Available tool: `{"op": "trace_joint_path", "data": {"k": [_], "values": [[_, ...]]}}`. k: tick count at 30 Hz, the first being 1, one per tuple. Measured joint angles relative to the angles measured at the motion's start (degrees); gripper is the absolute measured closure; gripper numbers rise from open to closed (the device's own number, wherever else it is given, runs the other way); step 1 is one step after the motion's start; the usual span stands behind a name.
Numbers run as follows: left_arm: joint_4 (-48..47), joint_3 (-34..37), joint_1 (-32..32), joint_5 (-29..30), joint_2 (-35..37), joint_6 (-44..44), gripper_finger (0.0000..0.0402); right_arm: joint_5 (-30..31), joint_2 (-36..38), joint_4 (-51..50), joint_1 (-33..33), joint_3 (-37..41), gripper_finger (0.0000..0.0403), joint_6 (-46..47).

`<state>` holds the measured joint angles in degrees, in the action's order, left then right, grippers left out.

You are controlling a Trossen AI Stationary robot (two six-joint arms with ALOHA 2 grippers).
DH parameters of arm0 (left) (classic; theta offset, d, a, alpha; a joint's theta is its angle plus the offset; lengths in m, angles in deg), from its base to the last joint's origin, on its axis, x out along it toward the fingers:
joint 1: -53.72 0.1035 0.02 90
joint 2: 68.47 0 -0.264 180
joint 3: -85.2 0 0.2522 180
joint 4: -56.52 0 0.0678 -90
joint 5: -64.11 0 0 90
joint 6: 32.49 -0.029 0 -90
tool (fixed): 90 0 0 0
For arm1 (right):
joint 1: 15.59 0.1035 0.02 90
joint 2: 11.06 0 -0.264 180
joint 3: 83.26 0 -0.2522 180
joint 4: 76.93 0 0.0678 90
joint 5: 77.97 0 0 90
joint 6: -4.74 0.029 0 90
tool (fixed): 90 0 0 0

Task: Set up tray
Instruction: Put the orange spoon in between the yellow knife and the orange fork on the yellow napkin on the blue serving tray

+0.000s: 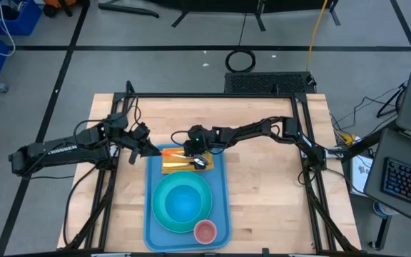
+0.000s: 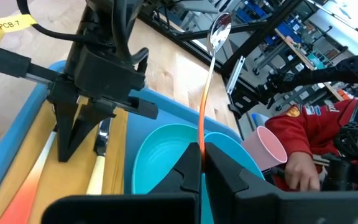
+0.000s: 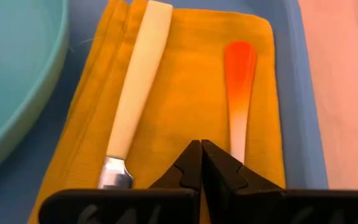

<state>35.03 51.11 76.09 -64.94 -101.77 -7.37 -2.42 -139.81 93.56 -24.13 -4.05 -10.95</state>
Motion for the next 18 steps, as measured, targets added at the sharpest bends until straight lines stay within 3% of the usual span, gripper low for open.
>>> {"op": "trace_joint_path", "data": {"k": [5,18], "values": [[0.06,0.0,0.04,0.06,0.0,0.0,0.0396,0.41,0.0,0.74,0.04,0.02,0.0403,-0.22],[2.06,0.02,0.04,0.65,0.0,0.12,0.0397,-6.69,5.1,-0.76,0.61,0.05,0.0403,-1.57]]}}
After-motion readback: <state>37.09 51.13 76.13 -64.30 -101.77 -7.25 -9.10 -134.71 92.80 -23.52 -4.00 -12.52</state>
